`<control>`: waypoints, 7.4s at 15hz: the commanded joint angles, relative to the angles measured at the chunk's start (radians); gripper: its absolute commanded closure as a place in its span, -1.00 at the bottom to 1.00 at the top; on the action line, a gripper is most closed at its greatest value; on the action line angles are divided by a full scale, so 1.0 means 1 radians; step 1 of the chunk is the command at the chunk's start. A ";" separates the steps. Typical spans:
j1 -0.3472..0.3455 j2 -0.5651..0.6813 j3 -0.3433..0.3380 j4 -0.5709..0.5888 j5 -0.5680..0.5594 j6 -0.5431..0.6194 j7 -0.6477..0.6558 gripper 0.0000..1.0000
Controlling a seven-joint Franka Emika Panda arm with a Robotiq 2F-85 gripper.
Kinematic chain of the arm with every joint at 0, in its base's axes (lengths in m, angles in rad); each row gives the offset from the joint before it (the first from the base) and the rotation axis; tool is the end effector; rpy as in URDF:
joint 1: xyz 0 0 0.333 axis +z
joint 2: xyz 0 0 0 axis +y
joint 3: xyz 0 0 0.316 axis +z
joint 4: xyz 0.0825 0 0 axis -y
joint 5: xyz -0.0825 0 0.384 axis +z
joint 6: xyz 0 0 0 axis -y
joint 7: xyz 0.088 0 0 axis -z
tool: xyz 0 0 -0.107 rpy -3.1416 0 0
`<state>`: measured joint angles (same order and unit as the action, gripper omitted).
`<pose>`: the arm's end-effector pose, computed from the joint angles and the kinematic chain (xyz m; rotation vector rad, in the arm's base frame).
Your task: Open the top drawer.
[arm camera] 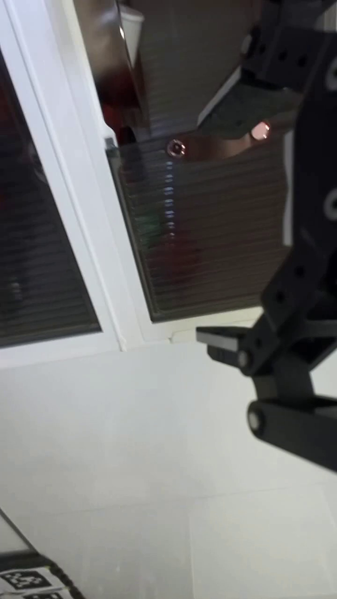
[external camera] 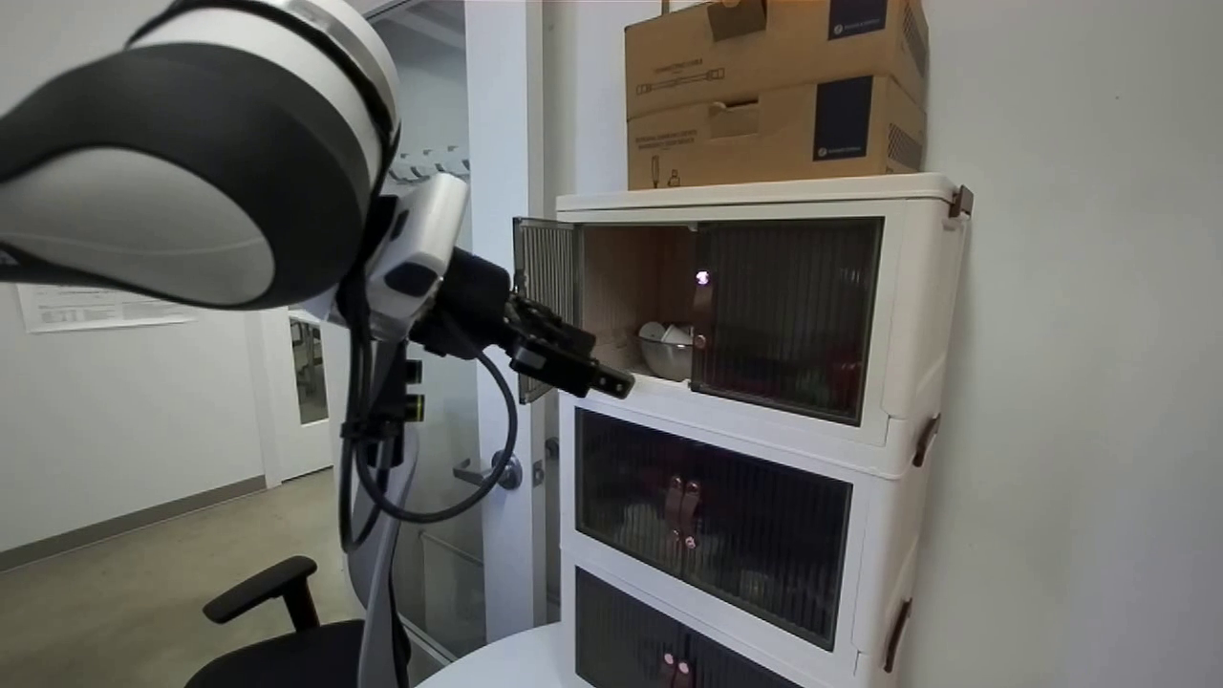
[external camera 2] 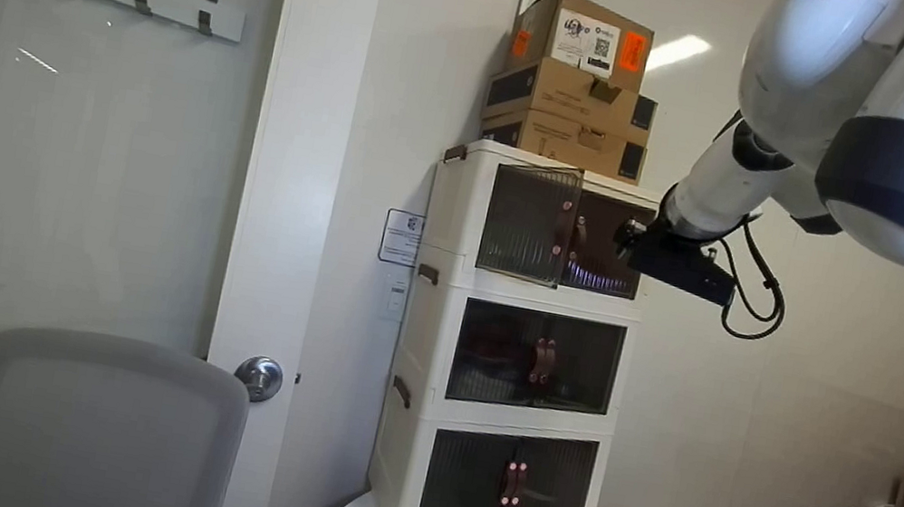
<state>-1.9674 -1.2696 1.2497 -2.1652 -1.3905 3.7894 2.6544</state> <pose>0.5249 -0.0515 0.4105 2.2358 -1.0277 1.5171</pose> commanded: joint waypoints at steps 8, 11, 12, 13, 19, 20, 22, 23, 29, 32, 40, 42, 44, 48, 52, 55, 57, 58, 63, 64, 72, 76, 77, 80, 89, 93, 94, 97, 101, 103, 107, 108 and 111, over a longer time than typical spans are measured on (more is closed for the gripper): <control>-0.157 0.497 0.180 0.066 0.084 0.171 -0.518 -1.00; -0.286 0.650 0.275 0.165 -0.065 0.212 -0.518 -1.00; -0.335 0.703 0.329 0.211 -0.134 0.209 -0.494 -1.00; -0.390 0.739 0.384 0.258 -0.200 0.221 -0.461 -1.00; -0.524 0.793 0.574 0.362 -0.327 0.450 -0.364 -1.00; -0.518 0.788 0.591 0.358 -0.338 0.457 -0.359 -1.00; -0.495 0.843 0.666 0.326 -0.396 0.433 -0.338 -1.00; -0.486 0.868 0.705 0.305 -0.411 0.429 -0.338 -1.00; -0.449 0.666 0.542 0.368 -0.349 0.441 -0.291 -1.00; -0.407 0.652 0.509 0.317 -0.403 0.485 -0.269 -1.00; -0.377 0.483 0.357 0.378 -0.509 0.371 -0.179 -1.00; -0.412 0.446 0.372 0.432 -0.493 0.341 -0.222 -1.00; -0.445 0.421 0.397 0.488 -0.459 0.302 -0.287 -1.00; -0.517 0.371 0.452 0.596 -0.315 0.195 -0.451 -1.00; -0.491 0.377 0.476 0.562 -0.102 0.041 -0.683 -1.00; -0.486 0.299 0.439 0.552 0.102 0.064 -0.802 -1.00; -0.488 0.259 0.425 0.546 0.194 0.078 -0.848 -1.00; -0.489 0.243 0.416 0.539 0.229 0.087 -0.864 -1.00; -0.490 0.175 0.380 0.486 0.403 0.120 -0.937 -1.00; -0.490 0.167 0.373 0.476 0.449 0.127 -0.957 -1.00; -0.490 0.142 0.383 0.427 0.707 0.178 -1.139 -1.00; -0.490 0.114 0.381 0.416 0.735 0.174 -1.126 -1.00; -0.490 0.111 0.380 0.413 0.736 0.169 -1.122 -1.00; -0.490 0.095 0.377 0.406 0.744 0.164 -1.120 -1.00; -0.489 0.072 0.376 0.419 0.874 0.123 -1.229 -0.31; -0.485 0.065 0.375 0.417 0.890 0.116 -1.257 0.31; -0.486 0.067 0.379 0.414 0.895 0.114 -1.266 0.45; -0.489 0.073 0.377 0.403 0.903 0.107 -1.283 0.93; -0.489 0.077 0.375 0.387 0.908 0.111 -1.287 1.00; -0.488 0.082 0.376 0.381 0.904 0.111 -1.283 0.43; -0.488 0.104 0.385 0.356 0.916 0.092 -1.278 0.01; -0.489 0.107 0.384 0.350 0.916 0.086 -1.266 -0.13; -0.491 0.116 0.384 0.342 0.896 0.071 -1.238 0.47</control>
<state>-2.4585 -1.1505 1.6495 -1.8106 -0.4866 3.8779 1.3753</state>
